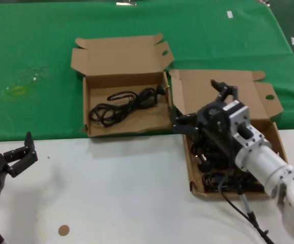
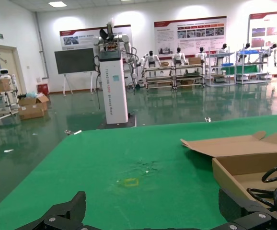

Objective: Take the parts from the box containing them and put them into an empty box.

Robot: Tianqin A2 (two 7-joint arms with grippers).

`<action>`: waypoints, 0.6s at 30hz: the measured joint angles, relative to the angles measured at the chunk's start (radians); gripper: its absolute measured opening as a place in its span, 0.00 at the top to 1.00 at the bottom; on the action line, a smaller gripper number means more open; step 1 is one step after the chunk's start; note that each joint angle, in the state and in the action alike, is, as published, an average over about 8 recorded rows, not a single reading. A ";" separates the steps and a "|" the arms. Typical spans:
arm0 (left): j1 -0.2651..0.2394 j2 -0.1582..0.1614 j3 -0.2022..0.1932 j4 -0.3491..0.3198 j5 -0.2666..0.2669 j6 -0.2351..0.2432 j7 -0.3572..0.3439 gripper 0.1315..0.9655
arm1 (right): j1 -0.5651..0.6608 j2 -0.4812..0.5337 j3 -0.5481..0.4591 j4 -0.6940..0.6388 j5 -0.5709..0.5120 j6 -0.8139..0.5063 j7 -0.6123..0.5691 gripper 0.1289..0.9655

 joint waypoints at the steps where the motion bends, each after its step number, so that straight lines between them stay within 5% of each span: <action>1: 0.000 0.000 0.000 0.000 0.000 0.000 0.000 0.02 | -0.015 0.001 0.007 0.012 0.006 0.011 0.005 0.00; 18: 0.000 0.000 0.000 0.000 0.000 0.000 0.000 0.00 | -0.251 0.014 0.114 0.196 0.096 0.185 0.079 0.00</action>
